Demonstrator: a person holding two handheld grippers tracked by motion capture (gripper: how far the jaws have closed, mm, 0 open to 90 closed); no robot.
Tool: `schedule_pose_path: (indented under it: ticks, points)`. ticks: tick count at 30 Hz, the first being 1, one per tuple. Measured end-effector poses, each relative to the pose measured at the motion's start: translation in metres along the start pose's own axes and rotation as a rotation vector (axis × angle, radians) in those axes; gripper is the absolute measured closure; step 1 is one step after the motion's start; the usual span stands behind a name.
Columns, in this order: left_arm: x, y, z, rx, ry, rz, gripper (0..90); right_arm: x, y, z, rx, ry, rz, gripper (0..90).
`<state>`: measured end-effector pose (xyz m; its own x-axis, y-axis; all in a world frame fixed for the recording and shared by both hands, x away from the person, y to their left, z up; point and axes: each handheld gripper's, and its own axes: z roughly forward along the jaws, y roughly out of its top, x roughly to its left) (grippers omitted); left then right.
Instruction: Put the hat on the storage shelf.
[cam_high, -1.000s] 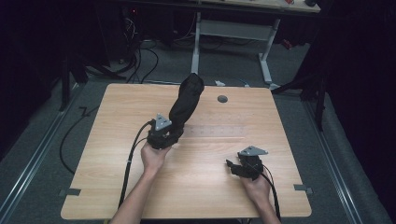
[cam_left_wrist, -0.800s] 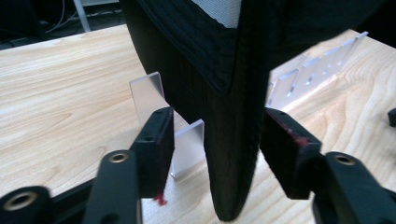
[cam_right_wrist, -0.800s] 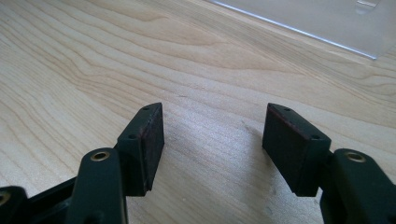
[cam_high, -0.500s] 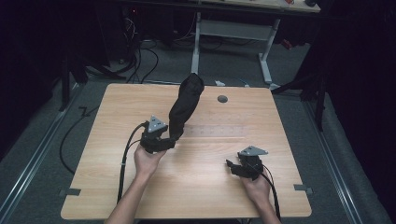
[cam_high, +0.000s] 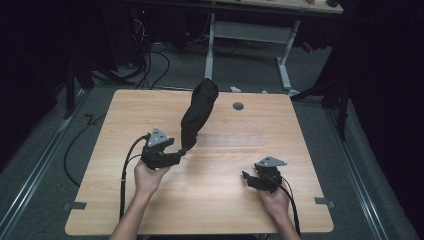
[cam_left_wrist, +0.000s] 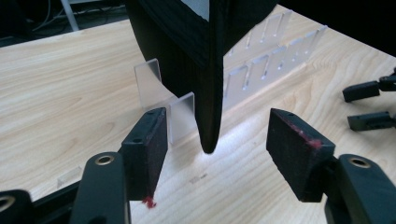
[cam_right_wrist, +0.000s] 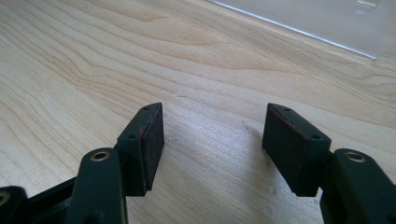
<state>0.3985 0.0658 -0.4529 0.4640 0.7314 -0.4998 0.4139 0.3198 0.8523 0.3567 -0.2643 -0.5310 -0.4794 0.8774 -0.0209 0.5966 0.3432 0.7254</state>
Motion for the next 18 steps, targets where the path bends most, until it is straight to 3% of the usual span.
schedule_pose_path:
  ticks: [11,18]
  points:
    - [0.008,-0.011,-0.023,0.01,0.008,-0.026,37.8,0.0,0.0,0.0,0.0,0.0,-0.001,38.9]
    - [0.015,-0.025,-0.033,0.03,0.031,-0.009,36.8,0.0,0.0,0.0,0.0,0.0,0.0,38.9]
